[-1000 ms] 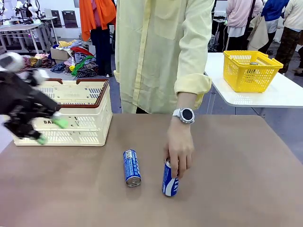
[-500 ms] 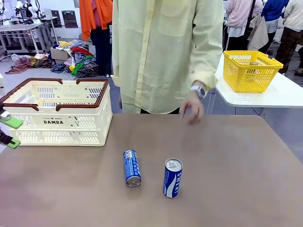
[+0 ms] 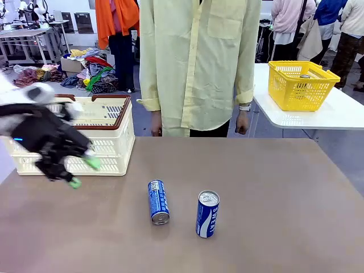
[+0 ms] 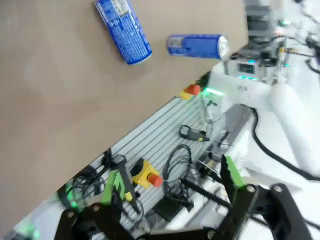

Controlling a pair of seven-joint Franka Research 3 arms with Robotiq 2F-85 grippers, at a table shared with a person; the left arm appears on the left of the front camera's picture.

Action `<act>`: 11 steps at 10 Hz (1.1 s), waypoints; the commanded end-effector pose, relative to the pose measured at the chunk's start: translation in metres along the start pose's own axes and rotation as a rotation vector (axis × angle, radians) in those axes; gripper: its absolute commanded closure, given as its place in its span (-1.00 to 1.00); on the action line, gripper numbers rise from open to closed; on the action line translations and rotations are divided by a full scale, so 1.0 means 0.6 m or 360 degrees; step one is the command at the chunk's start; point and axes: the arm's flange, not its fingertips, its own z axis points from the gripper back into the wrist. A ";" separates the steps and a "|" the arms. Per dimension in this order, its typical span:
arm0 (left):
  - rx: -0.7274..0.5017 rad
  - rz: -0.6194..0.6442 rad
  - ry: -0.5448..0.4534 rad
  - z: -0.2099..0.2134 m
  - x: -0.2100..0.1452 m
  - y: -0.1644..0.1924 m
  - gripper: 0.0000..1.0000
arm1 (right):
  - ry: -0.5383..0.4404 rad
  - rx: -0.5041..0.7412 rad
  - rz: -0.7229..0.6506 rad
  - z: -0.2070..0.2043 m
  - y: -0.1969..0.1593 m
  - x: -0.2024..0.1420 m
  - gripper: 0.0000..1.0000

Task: Place the drinks into the Shopping basket.
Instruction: Pick up one drink and place it into the Shopping basket.

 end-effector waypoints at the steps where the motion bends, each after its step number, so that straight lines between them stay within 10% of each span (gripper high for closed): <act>1: 0.0303 0.0099 0.0125 -0.082 0.085 -0.068 -1.00 | -0.0019 0.0030 0.0039 0.004 0.001 0.000 -1.00; 7: 0.0841 0.0416 0.0081 -0.281 0.214 -0.101 -1.00 | -0.0019 0.0030 0.0039 0.004 0.001 0.000 -1.00; 11: 0.0804 0.0506 0.0065 -0.337 0.238 -0.044 -1.00 | -0.0019 0.0030 0.0039 0.004 0.001 0.000 -1.00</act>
